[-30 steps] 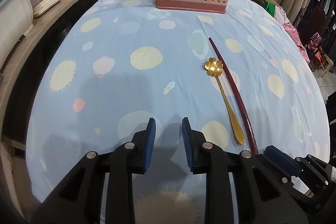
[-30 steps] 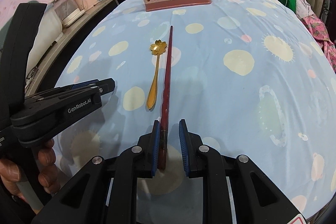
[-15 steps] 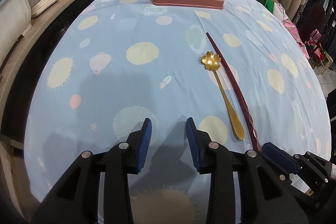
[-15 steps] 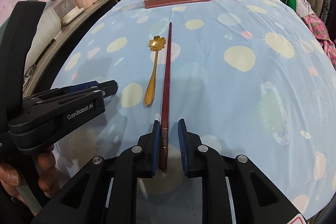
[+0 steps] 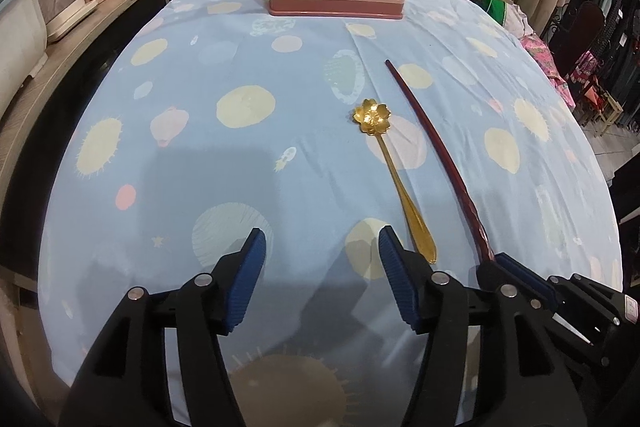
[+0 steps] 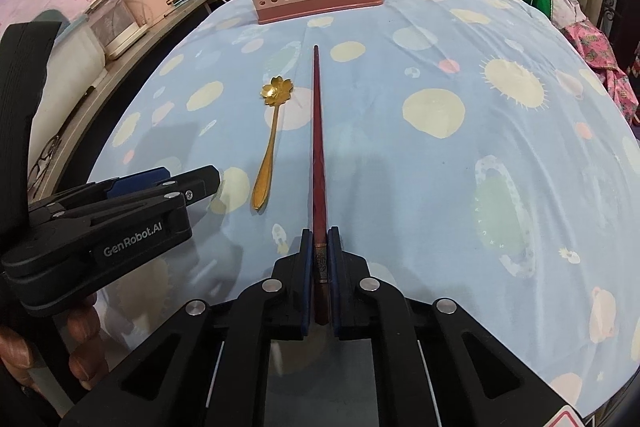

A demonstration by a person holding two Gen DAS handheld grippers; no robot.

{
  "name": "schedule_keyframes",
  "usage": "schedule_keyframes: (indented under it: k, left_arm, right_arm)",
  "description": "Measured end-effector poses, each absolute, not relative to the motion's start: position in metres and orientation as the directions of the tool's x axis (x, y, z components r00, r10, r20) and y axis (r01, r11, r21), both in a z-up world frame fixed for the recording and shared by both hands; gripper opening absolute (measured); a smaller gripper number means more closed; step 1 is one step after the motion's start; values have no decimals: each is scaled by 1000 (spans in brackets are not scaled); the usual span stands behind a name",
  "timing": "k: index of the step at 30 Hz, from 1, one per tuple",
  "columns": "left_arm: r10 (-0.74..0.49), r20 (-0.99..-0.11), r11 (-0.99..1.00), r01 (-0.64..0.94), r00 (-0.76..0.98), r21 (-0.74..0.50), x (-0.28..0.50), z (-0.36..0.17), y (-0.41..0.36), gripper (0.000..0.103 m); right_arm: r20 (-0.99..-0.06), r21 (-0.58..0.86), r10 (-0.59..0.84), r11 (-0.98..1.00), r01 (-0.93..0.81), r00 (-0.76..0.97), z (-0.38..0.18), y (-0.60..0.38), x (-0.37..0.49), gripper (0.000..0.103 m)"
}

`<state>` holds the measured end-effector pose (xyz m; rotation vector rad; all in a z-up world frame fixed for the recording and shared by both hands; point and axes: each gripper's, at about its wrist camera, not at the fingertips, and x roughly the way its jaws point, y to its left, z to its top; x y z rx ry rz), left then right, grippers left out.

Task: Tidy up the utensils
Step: 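Grasp the dark red chopstick with right tool while left tool grasps the gold spoon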

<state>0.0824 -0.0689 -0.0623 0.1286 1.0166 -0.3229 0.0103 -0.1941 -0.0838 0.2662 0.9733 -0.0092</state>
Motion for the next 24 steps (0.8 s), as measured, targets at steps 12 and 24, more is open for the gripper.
schedule_keyframes:
  k: [12, 24]
  left_arm:
    - [-255, -854, 920, 386, 453, -70, 89, -61, -93, 59]
    - [-248, -864, 902, 430, 439, -41, 81, -70, -109, 33]
  right_arm:
    - [-813, 240, 82, 949, 203, 577, -85, -220, 13, 7]
    - [-812, 243, 88, 950, 197, 577, -86, -222, 14, 7]
